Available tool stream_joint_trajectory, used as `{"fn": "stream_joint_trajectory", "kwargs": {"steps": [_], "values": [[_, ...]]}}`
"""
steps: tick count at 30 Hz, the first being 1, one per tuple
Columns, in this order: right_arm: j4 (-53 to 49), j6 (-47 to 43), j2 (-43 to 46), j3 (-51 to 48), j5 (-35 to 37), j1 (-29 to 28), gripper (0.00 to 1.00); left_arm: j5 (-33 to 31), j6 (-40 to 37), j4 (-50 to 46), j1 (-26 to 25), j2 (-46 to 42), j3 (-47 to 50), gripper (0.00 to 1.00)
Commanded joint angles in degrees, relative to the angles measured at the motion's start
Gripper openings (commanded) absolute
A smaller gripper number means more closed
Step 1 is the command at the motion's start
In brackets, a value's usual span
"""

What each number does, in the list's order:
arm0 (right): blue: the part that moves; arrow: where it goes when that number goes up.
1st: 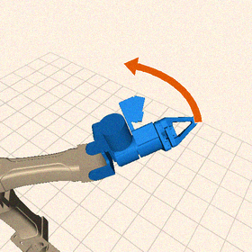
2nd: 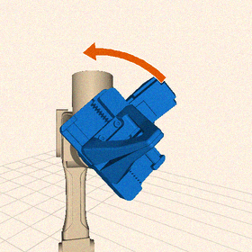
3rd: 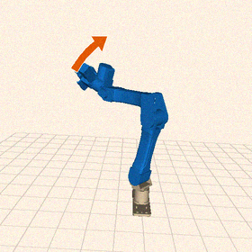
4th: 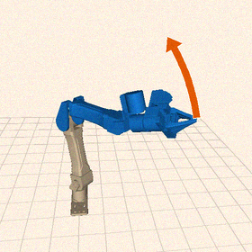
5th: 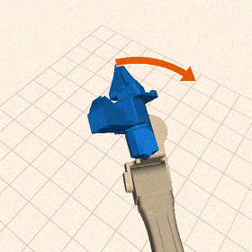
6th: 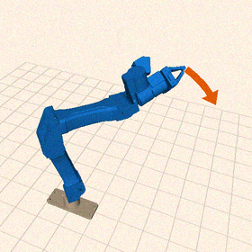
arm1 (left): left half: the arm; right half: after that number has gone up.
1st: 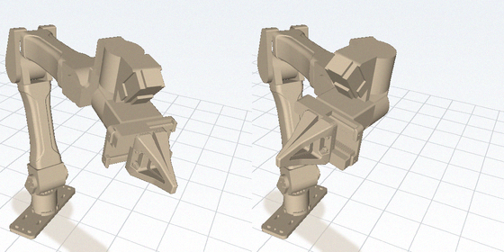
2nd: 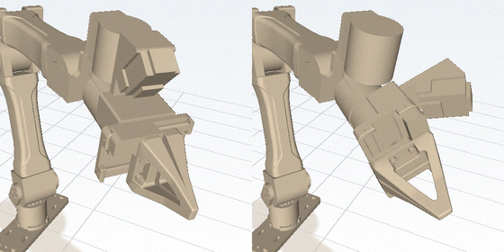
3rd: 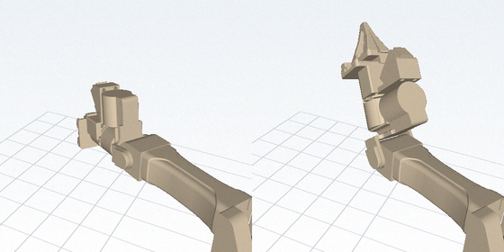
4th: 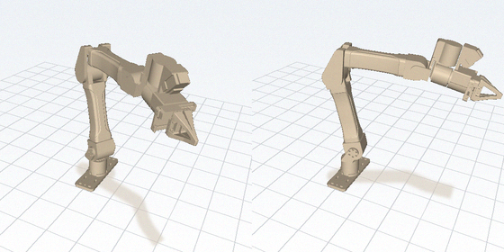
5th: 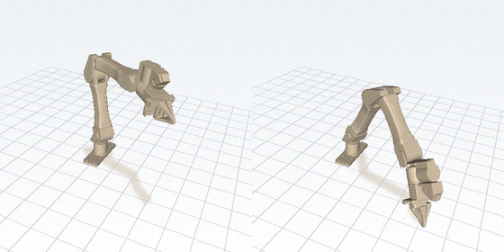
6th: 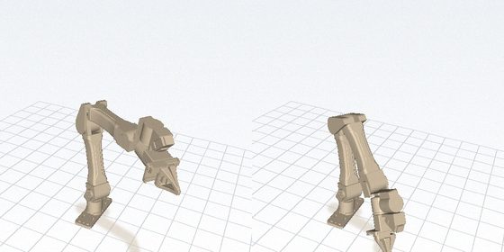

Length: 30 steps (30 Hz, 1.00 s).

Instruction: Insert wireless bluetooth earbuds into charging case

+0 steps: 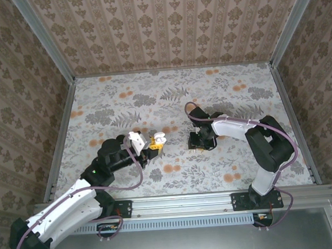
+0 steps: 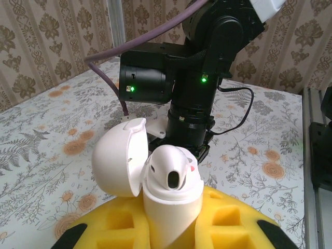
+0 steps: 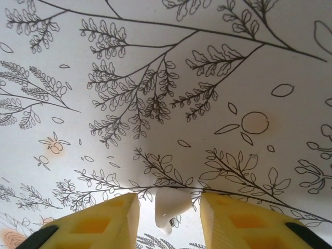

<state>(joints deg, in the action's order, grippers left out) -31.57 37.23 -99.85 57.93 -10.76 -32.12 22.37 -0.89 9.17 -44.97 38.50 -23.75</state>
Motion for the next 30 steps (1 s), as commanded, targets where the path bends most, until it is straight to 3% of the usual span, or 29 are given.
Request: {"fn": "stream_joint_trajectory", "kwargs": {"steps": [1,12,17,30], "values": [[0.3,-0.8,-2.7,0.9,0.7,-0.3,0.33,-0.7,0.0,0.6,-0.3,-0.9,-0.2,0.0],[-2.0,-0.7,-3.5,2.4,1.5,-1.1,0.23,-0.8,-0.1,0.7,-0.3,-1.0,0.0,0.0],[-2.4,-0.7,-0.5,2.3,1.5,-1.2,0.16,-0.8,-0.1,0.8,-0.3,-1.0,0.0,0.0],[-3.1,1.5,11.6,0.1,6.6,-1.2,0.12,-0.7,0.2,2.4,-0.3,-0.5,0.2,0.0]]}}
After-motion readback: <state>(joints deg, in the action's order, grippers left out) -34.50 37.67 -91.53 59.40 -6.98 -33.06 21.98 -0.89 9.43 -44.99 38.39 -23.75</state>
